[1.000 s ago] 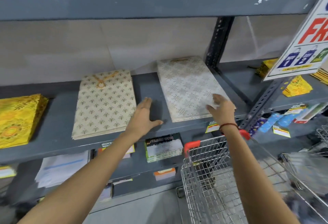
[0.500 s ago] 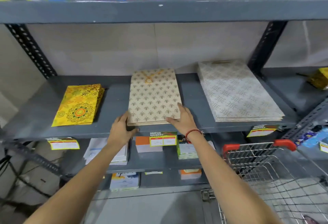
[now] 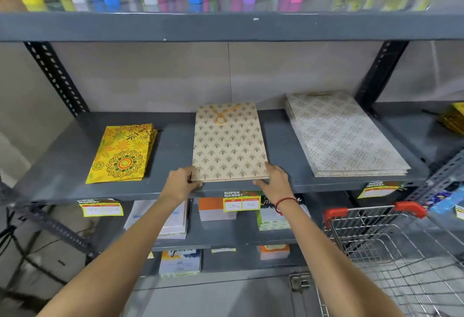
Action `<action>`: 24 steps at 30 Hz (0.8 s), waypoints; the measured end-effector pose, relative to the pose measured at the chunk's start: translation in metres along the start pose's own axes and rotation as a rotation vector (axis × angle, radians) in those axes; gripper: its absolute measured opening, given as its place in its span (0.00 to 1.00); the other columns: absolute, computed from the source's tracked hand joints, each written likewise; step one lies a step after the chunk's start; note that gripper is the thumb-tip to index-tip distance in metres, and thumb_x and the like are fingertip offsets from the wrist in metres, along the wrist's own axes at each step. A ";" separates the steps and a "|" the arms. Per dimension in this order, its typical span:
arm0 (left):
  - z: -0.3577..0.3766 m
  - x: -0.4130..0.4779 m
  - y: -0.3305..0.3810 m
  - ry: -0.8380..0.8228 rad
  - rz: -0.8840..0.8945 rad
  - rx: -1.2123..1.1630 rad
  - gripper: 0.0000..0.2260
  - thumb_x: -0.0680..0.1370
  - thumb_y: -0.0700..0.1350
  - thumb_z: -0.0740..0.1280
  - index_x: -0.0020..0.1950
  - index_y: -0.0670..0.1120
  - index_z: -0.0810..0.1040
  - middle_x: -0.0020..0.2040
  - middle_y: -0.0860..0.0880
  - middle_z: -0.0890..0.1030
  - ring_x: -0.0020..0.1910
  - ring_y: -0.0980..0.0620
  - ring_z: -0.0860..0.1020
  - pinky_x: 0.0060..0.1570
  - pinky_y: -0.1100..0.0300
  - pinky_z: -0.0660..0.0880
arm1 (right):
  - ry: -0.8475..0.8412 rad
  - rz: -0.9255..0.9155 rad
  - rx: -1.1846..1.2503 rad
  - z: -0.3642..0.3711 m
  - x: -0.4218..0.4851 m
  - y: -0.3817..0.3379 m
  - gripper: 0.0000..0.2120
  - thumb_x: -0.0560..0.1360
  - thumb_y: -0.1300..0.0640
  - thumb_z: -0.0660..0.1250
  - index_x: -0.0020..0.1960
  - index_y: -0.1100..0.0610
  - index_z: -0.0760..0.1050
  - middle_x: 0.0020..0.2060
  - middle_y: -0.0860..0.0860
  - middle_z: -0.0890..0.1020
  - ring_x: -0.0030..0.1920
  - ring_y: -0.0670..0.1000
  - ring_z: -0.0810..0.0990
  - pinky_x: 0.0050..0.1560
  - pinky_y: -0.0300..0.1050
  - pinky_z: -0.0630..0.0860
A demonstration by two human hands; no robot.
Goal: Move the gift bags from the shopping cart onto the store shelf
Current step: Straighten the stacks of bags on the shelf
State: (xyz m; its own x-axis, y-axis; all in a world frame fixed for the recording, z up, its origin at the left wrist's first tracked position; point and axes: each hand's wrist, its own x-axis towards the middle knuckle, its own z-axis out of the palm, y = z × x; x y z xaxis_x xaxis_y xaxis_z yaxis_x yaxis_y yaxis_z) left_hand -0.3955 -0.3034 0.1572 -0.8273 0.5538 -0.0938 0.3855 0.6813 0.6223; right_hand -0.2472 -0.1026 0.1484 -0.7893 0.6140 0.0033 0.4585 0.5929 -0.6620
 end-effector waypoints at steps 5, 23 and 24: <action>-0.002 0.008 0.000 -0.030 -0.010 0.073 0.17 0.74 0.41 0.71 0.61 0.38 0.78 0.57 0.38 0.83 0.55 0.42 0.81 0.56 0.54 0.77 | 0.060 0.003 -0.029 -0.003 0.003 -0.001 0.21 0.71 0.61 0.72 0.61 0.68 0.73 0.57 0.64 0.80 0.58 0.61 0.77 0.61 0.52 0.74; -0.005 0.017 -0.001 -0.005 -0.032 0.040 0.21 0.71 0.43 0.75 0.62 0.41 0.79 0.59 0.40 0.83 0.57 0.45 0.81 0.60 0.55 0.77 | 0.012 0.161 0.010 -0.020 0.014 -0.004 0.22 0.65 0.60 0.77 0.56 0.67 0.77 0.50 0.63 0.84 0.51 0.59 0.82 0.56 0.49 0.78; -0.006 0.015 0.001 -0.016 -0.025 0.056 0.22 0.71 0.45 0.75 0.64 0.42 0.78 0.59 0.41 0.82 0.57 0.45 0.81 0.60 0.55 0.77 | 0.007 0.162 -0.002 -0.020 0.013 -0.005 0.23 0.66 0.60 0.76 0.59 0.66 0.76 0.53 0.62 0.83 0.53 0.59 0.82 0.58 0.49 0.77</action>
State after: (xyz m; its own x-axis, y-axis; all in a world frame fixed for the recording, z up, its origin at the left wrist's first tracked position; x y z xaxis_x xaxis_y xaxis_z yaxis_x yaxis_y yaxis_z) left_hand -0.4103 -0.2970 0.1612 -0.8306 0.5434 -0.1216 0.3874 0.7208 0.5748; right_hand -0.2514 -0.0874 0.1669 -0.7022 0.7052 -0.0979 0.5803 0.4872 -0.6527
